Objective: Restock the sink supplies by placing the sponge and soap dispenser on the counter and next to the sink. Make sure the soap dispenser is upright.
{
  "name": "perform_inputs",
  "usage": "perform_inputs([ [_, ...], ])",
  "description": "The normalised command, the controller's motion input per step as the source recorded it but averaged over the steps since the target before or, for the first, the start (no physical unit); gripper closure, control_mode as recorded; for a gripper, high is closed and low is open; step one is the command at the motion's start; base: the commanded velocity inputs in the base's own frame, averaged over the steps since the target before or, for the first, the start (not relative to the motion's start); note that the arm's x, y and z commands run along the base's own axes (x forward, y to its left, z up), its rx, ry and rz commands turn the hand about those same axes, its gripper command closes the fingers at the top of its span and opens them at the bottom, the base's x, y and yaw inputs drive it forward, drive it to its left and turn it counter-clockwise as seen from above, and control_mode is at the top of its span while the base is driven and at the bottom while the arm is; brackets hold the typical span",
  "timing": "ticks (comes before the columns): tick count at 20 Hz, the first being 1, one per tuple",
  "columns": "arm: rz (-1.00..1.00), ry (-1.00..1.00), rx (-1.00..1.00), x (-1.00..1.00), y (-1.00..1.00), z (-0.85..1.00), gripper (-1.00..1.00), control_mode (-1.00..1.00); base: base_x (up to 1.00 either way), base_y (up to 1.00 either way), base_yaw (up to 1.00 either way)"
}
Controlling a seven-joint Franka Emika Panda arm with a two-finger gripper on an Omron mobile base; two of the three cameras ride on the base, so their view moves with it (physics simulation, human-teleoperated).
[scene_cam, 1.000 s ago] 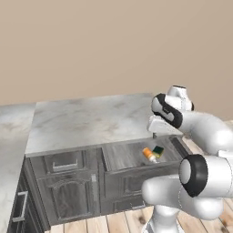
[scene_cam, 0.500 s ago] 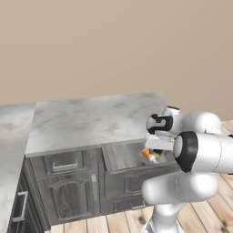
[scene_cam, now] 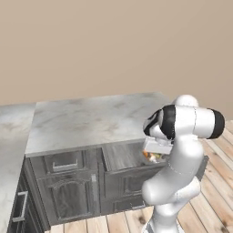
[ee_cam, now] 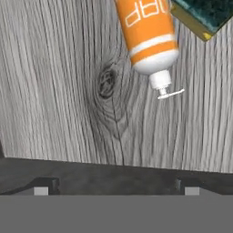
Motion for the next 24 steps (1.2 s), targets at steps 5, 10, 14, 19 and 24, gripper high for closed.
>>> perform_inputs([
  [5, 0.05, 0.12, 0.00, 0.06, 0.00, -0.65, -1.00, -1.00, 0.00, 0.00, 0.00],
  [10, 0.05, 0.09, 0.01, -0.30, -0.01, -0.48, -1.00, -1.00, 0.00, 0.00, 0.00],
  [14, 0.00, 0.03, 0.05, -0.87, -0.01, -0.33, -1.00, -1.00, 0.00, 0.00, 0.00],
  [19, 0.00, 0.03, 0.01, -1.00, 0.00, -0.08, -1.00, -1.00, 0.00, 0.00, 0.00],
  [24, 0.00, 0.01, 0.00, -1.00, 0.00, 0.00, -1.00, -1.00, 0.00, 0.00, 0.00],
])
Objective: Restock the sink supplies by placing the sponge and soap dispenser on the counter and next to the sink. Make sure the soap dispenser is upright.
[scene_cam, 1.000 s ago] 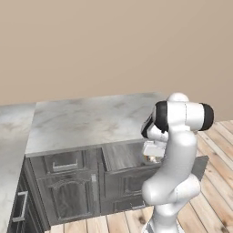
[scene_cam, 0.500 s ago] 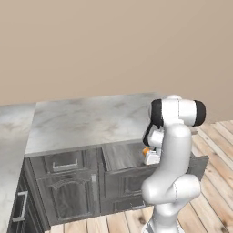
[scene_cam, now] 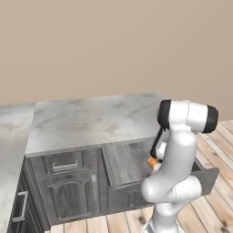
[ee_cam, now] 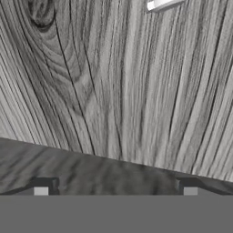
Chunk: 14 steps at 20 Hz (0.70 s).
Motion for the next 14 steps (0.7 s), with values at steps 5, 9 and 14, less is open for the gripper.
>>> perform_inputs([
  [5, 0.00, 0.05, 0.00, -0.50, -0.10, 0.50, -1.00, -1.00, 0.00, 0.00, 0.00],
  [9, 0.04, 0.08, 0.00, 0.61, -0.02, 0.70, -1.00, -1.00, 0.00, 0.00, 0.00],
  [14, 0.03, 0.01, -0.02, 0.30, 0.02, -0.11, -1.00, -1.00, 0.00, 0.00, 0.00],
])
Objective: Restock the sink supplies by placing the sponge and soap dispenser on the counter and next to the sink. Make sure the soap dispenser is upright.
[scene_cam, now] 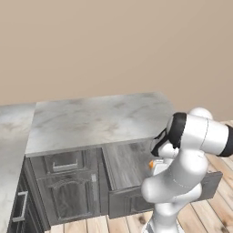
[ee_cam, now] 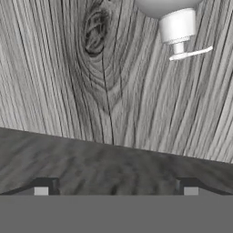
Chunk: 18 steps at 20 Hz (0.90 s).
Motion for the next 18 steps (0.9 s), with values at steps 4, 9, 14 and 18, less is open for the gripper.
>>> perform_inputs([
  [4, 0.01, 0.00, 0.00, 0.29, -0.05, -0.01, -1.00, -1.00, 0.00, 0.00, 0.00],
  [9, 0.01, -0.05, 0.00, 0.37, -0.10, 0.16, -1.00, -1.00, 0.00, 0.00, 0.00],
  [14, 0.00, -0.08, 0.00, 0.35, -0.04, 0.00, -1.00, -1.00, 0.00, 0.00, 0.00],
  [18, 0.00, -0.08, 0.00, 0.29, -0.06, 0.00, -1.00, -1.00, 0.00, 0.00, 0.00],
])
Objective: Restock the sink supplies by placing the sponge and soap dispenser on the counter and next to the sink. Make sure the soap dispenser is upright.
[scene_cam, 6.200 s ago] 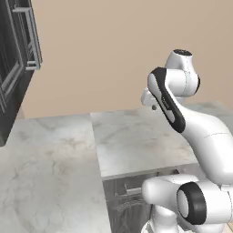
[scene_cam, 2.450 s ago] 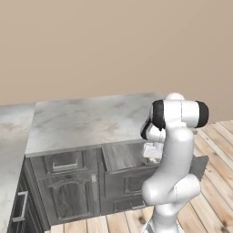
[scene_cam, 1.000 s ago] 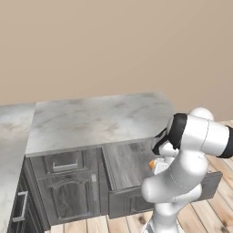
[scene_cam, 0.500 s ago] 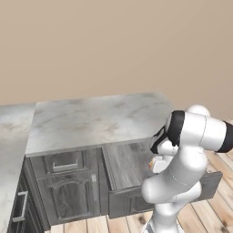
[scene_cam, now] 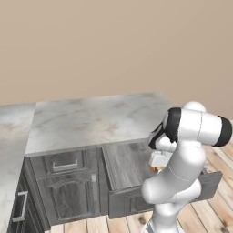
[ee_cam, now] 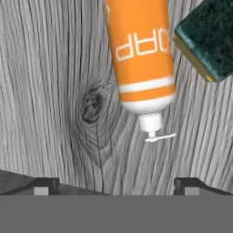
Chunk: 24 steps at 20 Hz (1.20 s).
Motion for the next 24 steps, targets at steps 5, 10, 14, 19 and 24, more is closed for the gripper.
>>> perform_inputs([
  [5, 0.00, -0.04, 0.00, 0.21, -0.17, -0.10, -1.00, -1.00, 0.00, 0.00, 0.00],
  [10, 0.00, -0.01, 0.00, 0.29, -0.03, -0.33, -1.00, -1.00, 0.00, 0.00, 0.00],
  [14, 0.00, 0.00, -0.01, 0.27, 0.00, -0.40, -1.00, -1.00, 0.00, 0.00, 0.00],
  [19, 0.00, -0.01, 0.00, 0.21, 0.00, -0.16, -1.00, -1.00, 0.00, 0.00, 0.00],
  [24, 0.00, 0.00, 0.00, 0.15, 0.00, -0.09, -1.00, -1.00, 0.00, 0.00, 0.00],
])
